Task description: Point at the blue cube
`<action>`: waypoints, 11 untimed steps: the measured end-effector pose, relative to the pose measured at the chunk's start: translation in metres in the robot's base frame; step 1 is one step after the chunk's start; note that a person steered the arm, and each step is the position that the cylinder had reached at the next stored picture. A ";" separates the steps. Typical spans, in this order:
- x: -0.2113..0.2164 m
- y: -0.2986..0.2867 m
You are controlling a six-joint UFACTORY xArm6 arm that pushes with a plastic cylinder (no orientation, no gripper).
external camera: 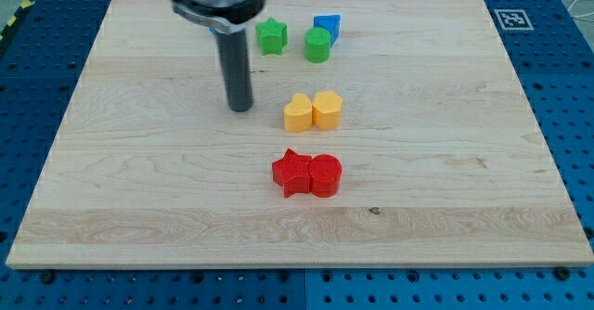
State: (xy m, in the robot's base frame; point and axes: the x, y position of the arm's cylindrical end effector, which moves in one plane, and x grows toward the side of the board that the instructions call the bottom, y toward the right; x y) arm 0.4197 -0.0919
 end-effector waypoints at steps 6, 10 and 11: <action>-0.053 -0.016; -0.127 0.003; -0.137 0.003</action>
